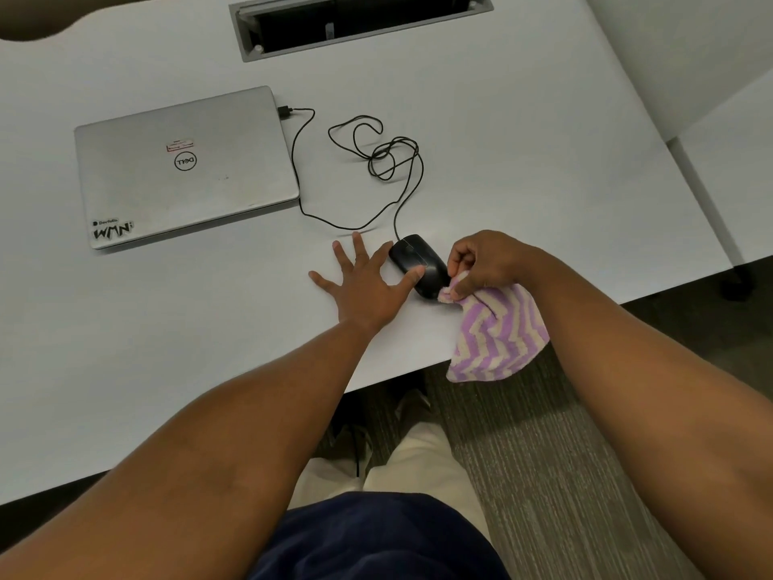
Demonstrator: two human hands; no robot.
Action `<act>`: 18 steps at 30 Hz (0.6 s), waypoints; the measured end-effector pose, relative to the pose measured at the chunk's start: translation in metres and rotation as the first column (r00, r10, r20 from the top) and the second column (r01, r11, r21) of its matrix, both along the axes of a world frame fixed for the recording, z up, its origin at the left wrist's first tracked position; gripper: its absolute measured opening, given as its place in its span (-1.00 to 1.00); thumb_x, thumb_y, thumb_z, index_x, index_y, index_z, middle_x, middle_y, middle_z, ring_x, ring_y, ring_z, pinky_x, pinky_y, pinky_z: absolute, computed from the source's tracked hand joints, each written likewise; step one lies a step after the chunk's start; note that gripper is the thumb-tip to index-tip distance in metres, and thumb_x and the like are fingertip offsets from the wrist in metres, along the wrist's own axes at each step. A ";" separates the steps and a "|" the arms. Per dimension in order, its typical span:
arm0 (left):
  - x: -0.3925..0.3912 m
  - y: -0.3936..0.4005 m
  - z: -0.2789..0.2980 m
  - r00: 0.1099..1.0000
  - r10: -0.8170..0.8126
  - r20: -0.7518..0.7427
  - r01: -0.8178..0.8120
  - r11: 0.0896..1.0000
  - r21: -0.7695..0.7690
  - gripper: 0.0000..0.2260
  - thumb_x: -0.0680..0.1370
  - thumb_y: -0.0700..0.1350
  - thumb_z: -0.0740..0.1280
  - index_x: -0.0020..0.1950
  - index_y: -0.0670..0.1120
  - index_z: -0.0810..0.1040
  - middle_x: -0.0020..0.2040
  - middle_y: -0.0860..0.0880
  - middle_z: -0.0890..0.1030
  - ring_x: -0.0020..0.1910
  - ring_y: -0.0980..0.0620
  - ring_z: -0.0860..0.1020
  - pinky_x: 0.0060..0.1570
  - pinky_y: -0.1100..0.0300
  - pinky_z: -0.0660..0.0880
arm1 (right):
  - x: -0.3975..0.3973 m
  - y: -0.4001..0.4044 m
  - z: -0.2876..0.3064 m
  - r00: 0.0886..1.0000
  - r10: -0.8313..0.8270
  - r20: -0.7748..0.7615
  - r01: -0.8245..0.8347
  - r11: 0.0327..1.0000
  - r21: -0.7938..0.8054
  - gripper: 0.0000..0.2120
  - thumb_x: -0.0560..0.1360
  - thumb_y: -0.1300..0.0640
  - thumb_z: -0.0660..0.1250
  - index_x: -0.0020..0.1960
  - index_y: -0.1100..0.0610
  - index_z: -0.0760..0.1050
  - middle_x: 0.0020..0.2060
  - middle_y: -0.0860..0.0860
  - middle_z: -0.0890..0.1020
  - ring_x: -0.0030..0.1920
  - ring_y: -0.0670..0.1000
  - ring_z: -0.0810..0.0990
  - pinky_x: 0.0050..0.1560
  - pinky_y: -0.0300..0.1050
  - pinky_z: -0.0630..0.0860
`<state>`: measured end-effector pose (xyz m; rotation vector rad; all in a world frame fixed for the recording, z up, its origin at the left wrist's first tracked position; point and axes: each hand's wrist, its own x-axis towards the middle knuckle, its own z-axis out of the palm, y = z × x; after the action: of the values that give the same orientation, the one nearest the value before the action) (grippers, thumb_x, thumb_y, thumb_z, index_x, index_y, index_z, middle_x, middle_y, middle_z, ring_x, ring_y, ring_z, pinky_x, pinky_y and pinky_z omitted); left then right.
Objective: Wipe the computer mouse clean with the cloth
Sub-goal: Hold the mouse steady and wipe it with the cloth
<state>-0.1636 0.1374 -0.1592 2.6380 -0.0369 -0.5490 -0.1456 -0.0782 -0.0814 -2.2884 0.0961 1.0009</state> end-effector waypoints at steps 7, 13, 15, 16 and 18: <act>-0.001 -0.001 -0.001 1.000 0.000 0.012 0.000 1.000 0.017 -0.17 0.39 0.62 -0.07 0.58 0.27 0.17 0.66 -0.02 -0.10 0.61 -0.15 -0.26 0.31 -0.49 -0.39 | 0.007 0.004 0.005 0.980 -0.164 0.109 0.156 0.984 0.081 -0.71 0.21 0.07 0.63 -0.15 -0.03 0.59 -0.22 -0.08 0.66 -0.20 -0.09 0.61 -0.25 -0.27 0.47; 0.000 0.000 -0.002 1.000 0.001 0.008 -0.001 1.000 0.011 -0.20 0.41 0.61 -0.03 0.57 0.28 0.17 0.66 -0.02 -0.09 0.61 -0.14 -0.26 0.31 -0.48 -0.40 | 0.001 0.011 0.001 0.998 -0.022 0.065 0.020 1.000 0.024 -0.72 0.20 0.08 0.63 -0.21 -0.05 0.56 -0.28 -0.12 0.60 -0.27 -0.12 0.54 -0.31 -0.30 0.39; -0.001 0.000 -0.003 1.000 0.002 0.007 -0.002 1.000 0.006 -0.21 0.41 0.60 -0.03 0.57 0.28 0.18 0.67 -0.01 -0.09 0.61 -0.14 -0.26 0.31 -0.48 -0.40 | 0.002 0.010 0.003 0.999 0.019 0.047 -0.018 1.000 -0.004 -0.72 0.20 0.09 0.63 -0.22 -0.05 0.56 -0.27 -0.10 0.61 -0.25 -0.09 0.56 -0.30 -0.28 0.41; -0.001 -0.001 -0.003 1.000 0.004 0.007 -0.004 1.000 0.004 -0.20 0.41 0.61 -0.03 0.57 0.28 0.18 0.67 -0.01 -0.09 0.61 -0.14 -0.26 0.31 -0.48 -0.40 | 0.003 0.009 0.004 0.998 0.018 0.057 -0.017 1.000 -0.008 -0.72 0.19 0.08 0.64 -0.22 -0.06 0.56 -0.27 -0.10 0.61 -0.25 -0.08 0.57 -0.30 -0.28 0.41; -0.001 -0.001 -0.002 1.000 0.006 0.009 -0.006 1.000 0.005 -0.18 0.39 0.62 -0.05 0.57 0.28 0.19 0.66 -0.01 -0.09 0.61 -0.14 -0.26 0.31 -0.48 -0.41 | 0.005 0.011 0.008 0.995 -0.015 0.102 0.015 1.000 0.002 -0.71 0.17 0.04 0.64 -0.23 -0.05 0.57 -0.29 -0.12 0.62 -0.27 -0.10 0.57 -0.30 -0.28 0.43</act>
<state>-0.1641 0.1365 -0.1616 2.6442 -0.0299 -0.5363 -0.1406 -0.0675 -0.0739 -2.3294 0.0695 0.8745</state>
